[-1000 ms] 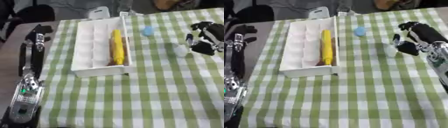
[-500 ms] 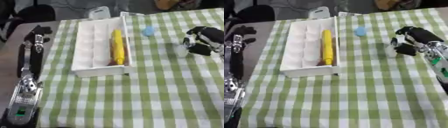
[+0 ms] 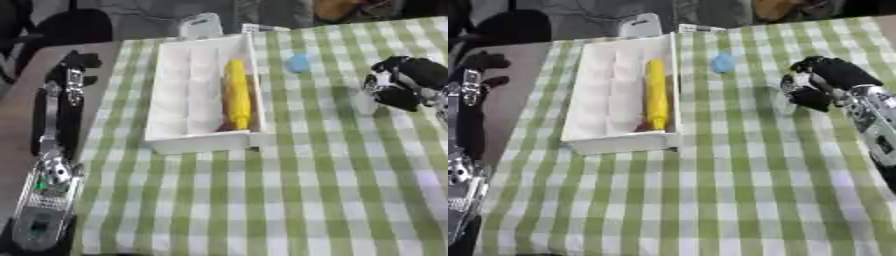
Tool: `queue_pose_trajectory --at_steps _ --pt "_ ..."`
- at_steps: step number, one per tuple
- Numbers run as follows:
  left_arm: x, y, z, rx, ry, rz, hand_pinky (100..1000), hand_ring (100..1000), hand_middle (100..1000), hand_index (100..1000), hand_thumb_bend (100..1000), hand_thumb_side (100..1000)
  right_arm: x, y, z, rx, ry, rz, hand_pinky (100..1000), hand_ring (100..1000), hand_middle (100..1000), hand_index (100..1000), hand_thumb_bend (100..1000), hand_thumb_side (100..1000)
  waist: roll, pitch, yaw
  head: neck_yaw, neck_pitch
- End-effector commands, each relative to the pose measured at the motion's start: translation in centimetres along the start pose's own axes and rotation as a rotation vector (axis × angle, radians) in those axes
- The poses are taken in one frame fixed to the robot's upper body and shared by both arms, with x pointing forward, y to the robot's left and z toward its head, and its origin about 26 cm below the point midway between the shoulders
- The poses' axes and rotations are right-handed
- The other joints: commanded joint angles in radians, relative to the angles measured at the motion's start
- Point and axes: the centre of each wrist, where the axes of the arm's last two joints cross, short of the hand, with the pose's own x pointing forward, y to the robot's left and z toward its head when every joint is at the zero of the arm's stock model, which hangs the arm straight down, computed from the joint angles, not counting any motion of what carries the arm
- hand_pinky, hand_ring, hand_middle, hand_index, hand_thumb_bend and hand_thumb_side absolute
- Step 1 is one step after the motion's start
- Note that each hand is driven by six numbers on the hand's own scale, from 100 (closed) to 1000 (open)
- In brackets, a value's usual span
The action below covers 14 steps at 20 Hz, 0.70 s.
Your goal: Pick up objects on the table and place them in the box.
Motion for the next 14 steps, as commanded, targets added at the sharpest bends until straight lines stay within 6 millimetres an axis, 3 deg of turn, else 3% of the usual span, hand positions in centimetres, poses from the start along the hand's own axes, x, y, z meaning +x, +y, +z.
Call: queue_pose_trajectory --at_steps 1,3,14 --pt "0.49 0.35 -0.42 0.0 -0.024 -0.005 775 1000 660 772 146 983 -0.41 -0.62 -0.03 0.008 0.004 0.029 712 754 847 958 144 886 -0.015 -0.021 0.004 -0.004 -0.003" --pt "0.49 0.36 -0.42 0.001 -0.024 -0.005 775 1000 660 772 146 983 -0.49 -0.51 -0.05 0.048 0.001 0.039 728 764 854 970 205 716 -0.015 -0.02 0.005 -0.004 -0.002" --pt "0.52 0.38 -0.45 0.003 -0.026 -0.004 775 1000 662 772 146 984 -0.23 -0.86 0.0 0.087 0.002 0.075 731 767 860 972 238 786 -0.015 -0.017 0.007 -0.006 -0.003"
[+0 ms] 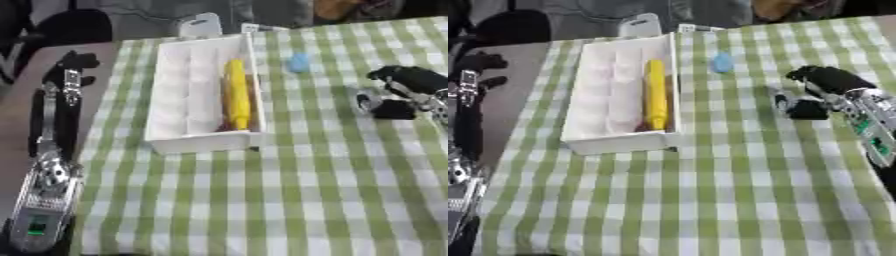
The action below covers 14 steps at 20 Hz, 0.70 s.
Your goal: Pick up objects on the table and place them in the box.
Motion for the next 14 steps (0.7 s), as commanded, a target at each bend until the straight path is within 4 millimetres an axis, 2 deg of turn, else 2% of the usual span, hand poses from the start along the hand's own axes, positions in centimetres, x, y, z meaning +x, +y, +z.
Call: queue_pose_trajectory --at_steps 1,14 --pt "0.5 0.4 -0.5 0.003 -0.027 -0.007 775 1000 663 772 146 984 -0.3 -1.2 0.3 -0.029 0.012 0.033 730 766 860 972 236 799 -0.015 -0.017 0.002 0.0 -0.003" --pt "0.6 0.4 -0.5 0.004 -0.029 -0.005 776 1000 665 772 147 985 -0.5 -0.2 0.2 -0.021 0.05 0.084 727 761 851 966 247 842 -0.015 -0.015 -0.001 0.0 -0.003"
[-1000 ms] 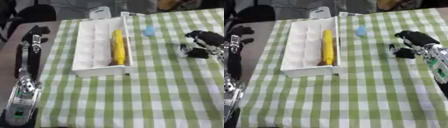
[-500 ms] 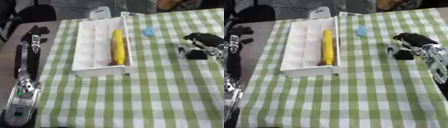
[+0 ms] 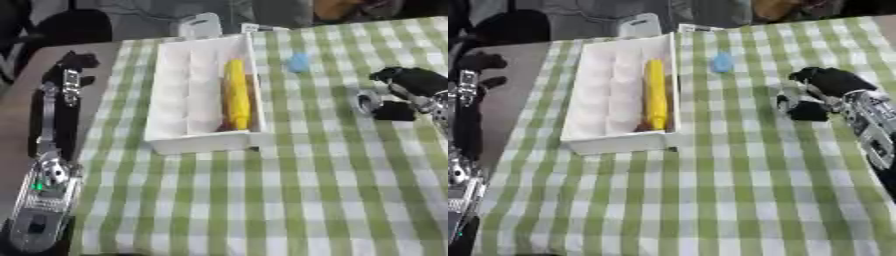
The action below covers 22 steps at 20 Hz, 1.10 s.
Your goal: Pick up objects on the table and place them in the box.
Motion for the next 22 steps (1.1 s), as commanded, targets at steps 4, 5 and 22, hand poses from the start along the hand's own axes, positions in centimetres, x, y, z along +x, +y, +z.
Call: queue_pose_trajectory --at_steps 4,5,22 --pt "0.6 0.4 -0.5 0.005 -0.028 -0.005 776 1000 665 772 147 985 -0.4 -0.1 0.0 0.0 0.014 0.031 727 761 848 964 244 864 -0.015 -0.015 -0.002 0.0 -0.003" --pt "0.6 0.4 -0.5 0.006 -0.029 -0.005 776 1000 666 772 147 984 -0.4 0.0 0.0 0.005 0.014 0.031 728 762 843 961 251 875 -0.015 -0.015 -0.002 -0.001 -0.004" --pt "0.5 0.4 -0.5 0.005 -0.028 -0.004 776 1000 667 772 147 985 -0.1 0.8 0.0 0.025 -0.006 0.024 683 691 642 845 158 671 -0.013 -0.018 -0.004 -0.001 -0.001"
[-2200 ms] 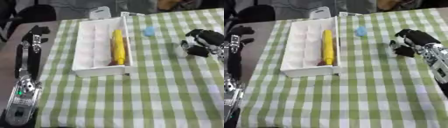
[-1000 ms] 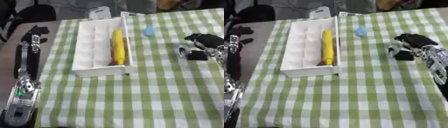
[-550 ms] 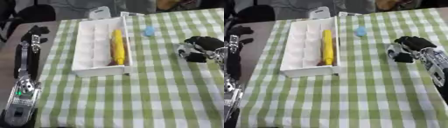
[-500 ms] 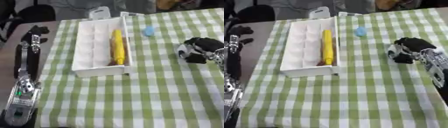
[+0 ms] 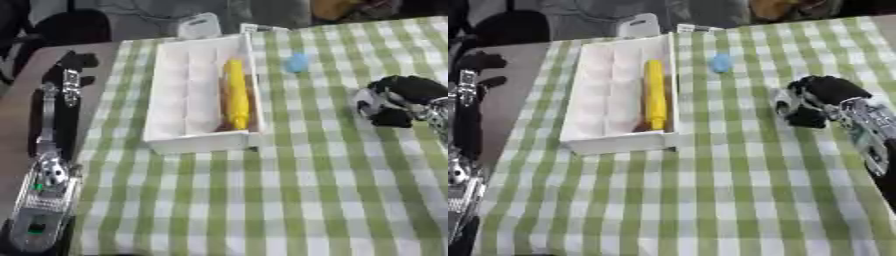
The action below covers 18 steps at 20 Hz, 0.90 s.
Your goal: Pick up objects on the table and place them in the box.
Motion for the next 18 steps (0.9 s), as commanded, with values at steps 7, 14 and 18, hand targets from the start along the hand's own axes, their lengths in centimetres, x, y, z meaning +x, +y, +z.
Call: queue_pose_trajectory --at_steps 7,14,18 --pt "0.5 0.4 -0.4 0.006 -0.026 -0.004 776 1000 668 771 147 984 -0.4 -0.3 0.2 0.025 0.013 0.013 639 573 519 791 184 465 -0.013 -0.021 -0.001 -0.001 -0.001" --pt "0.5 0.5 -0.4 0.008 -0.025 -0.004 776 1000 668 771 147 984 -0.3 -0.6 0.3 -0.006 0.009 0.015 615 535 468 748 189 362 -0.013 -0.022 -0.003 0.0 0.0" --pt "0.5 0.5 -0.4 0.009 -0.023 -0.005 776 1000 668 771 147 985 0.2 -1.7 0.7 -0.085 -0.01 0.022 604 525 452 733 180 331 -0.013 -0.023 -0.007 0.001 0.0"
